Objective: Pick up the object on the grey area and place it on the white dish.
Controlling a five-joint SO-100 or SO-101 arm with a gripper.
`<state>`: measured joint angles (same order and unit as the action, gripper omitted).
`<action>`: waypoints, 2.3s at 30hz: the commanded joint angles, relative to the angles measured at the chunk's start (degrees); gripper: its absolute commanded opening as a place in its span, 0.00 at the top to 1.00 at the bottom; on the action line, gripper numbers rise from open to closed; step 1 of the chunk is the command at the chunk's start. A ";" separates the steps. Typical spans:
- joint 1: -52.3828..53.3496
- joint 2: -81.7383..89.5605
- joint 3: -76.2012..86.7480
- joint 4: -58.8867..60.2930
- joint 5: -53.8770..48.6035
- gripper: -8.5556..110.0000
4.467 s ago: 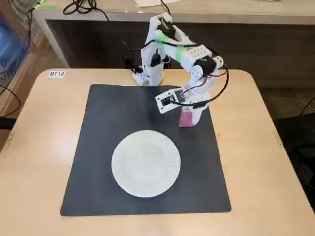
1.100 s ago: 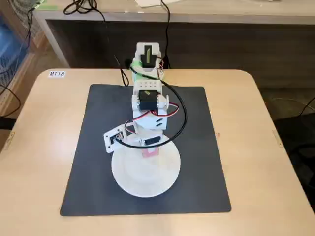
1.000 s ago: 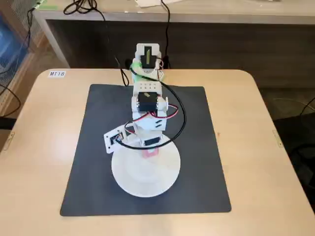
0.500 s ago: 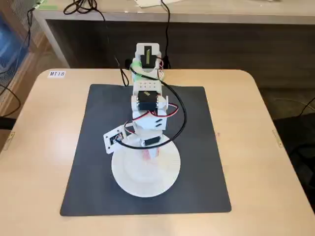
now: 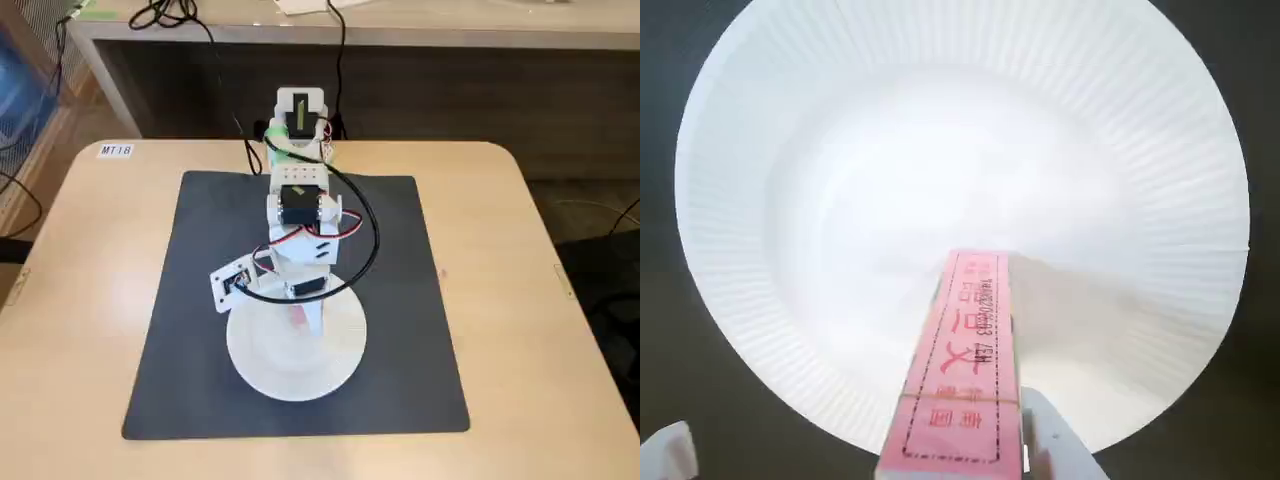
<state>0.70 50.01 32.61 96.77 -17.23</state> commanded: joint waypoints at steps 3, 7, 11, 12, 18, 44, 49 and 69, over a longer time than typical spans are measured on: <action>1.14 8.79 2.29 0.35 0.88 0.55; 1.41 11.34 5.36 0.44 1.32 0.54; 1.67 14.33 9.40 0.44 1.67 0.52; 1.67 15.12 10.55 0.44 1.76 0.52; 1.41 17.14 13.97 0.44 2.29 0.51; 1.41 56.34 29.97 0.26 6.33 0.80; 1.41 74.62 41.48 -5.19 9.58 0.93; 0.18 127.09 118.83 -36.12 14.94 0.93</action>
<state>0.97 172.53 146.69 62.49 -2.55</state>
